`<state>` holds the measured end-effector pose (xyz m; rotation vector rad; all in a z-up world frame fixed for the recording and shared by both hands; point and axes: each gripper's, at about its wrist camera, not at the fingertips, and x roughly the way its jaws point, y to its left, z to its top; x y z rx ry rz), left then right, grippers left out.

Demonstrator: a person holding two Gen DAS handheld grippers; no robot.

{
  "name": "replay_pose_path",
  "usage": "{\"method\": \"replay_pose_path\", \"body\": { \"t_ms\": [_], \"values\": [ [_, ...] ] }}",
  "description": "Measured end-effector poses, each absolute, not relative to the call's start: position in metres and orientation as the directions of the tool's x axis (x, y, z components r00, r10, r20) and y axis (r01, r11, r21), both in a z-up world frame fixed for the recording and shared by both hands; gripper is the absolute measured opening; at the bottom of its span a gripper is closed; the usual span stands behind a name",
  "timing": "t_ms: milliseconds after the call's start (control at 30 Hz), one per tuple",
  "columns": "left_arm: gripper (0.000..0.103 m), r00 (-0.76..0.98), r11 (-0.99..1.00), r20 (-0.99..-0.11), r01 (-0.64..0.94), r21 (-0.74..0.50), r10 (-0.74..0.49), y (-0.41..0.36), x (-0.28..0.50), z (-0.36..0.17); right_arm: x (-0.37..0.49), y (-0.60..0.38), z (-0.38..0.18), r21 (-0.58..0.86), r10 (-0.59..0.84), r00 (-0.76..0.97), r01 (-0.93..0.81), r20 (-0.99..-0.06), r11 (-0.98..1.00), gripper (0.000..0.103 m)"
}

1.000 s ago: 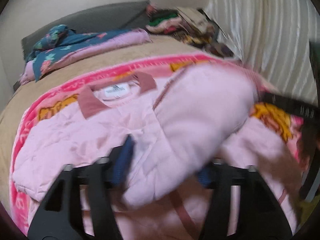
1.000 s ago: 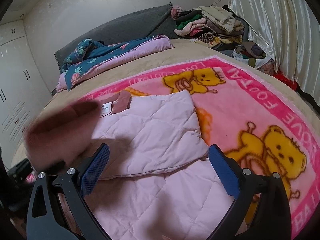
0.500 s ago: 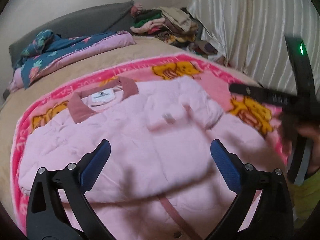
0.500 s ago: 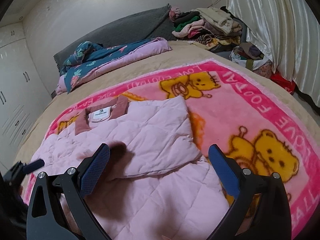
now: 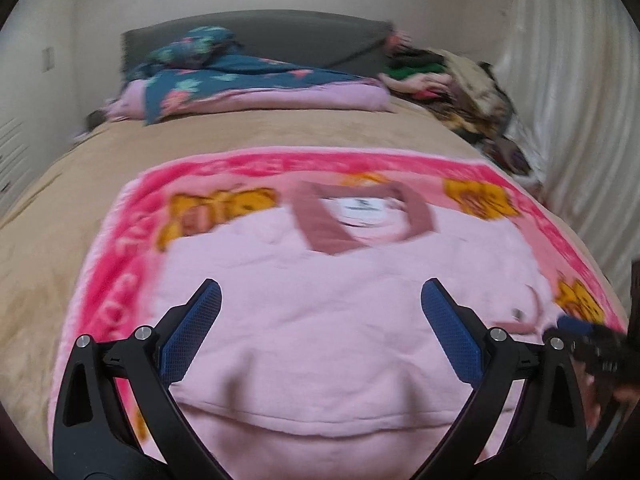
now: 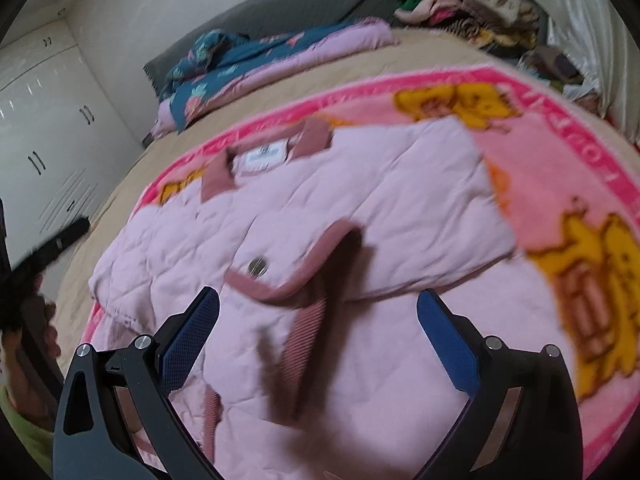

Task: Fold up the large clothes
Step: 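Grasp the rose ribbed cuff with the right tool and lift it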

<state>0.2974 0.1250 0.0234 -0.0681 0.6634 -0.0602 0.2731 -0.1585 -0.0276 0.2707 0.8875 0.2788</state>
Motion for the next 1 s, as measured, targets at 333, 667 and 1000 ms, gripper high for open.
{"method": "replay_pose_path", "body": {
  "t_ms": [333, 667, 1000],
  "values": [
    [0.094, 0.802, 0.965, -0.597, -0.149, -0.214, -0.009, 0.208, 0.295, 0.027, 0.286, -0.136, -0.066, 0.432, 0.419, 0.538, -0.110, -0.732, 0.895, 0.095],
    [0.093, 0.815, 0.927, -0.579, -0.232, -0.294, 0.020, 0.249, 0.287, 0.028, 0.273, -0.122, -0.014, 0.354, 0.475, 0.653, -0.319, -0.590, 0.879, 0.016],
    [0.093, 0.822, 0.924, -0.569, -0.211, -0.320, -0.010, 0.245, 0.290, 0.028, 0.296, -0.122, 0.080, 0.139, 0.427, 0.782, -0.411, -0.453, 0.901, 0.014]
  ]
}}
